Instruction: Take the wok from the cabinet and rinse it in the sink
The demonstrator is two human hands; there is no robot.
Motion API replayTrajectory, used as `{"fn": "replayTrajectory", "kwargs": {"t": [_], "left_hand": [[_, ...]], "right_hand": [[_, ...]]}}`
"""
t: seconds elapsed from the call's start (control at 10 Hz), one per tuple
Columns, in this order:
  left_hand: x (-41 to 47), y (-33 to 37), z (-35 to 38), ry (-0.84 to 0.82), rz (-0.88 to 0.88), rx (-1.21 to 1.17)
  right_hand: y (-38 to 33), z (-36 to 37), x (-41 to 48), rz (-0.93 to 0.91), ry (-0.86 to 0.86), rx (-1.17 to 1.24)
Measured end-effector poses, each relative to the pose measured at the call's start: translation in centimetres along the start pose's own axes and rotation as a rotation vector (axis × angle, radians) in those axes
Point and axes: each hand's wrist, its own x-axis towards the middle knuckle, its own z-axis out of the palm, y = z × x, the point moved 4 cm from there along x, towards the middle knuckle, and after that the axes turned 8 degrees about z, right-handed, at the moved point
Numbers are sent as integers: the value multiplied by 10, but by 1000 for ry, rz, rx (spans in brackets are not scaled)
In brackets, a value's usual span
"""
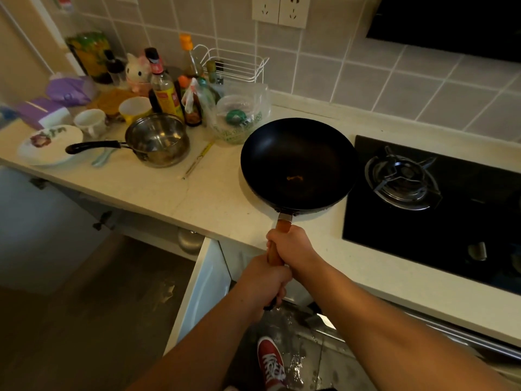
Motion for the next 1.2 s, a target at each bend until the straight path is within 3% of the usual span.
{"fn": "replayTrajectory", "kwargs": {"t": [0.6, 1.0, 1.2], "left_hand": [[53, 14, 1, 10, -42, 57], [47, 28, 4, -71, 38, -25], [27, 4, -1, -94, 10, -199]], "right_hand": [[-16, -9, 48, 79, -12, 84], [-21, -19, 51, 83, -76, 137], [-12, -46, 18, 1, 4, -85]]}}
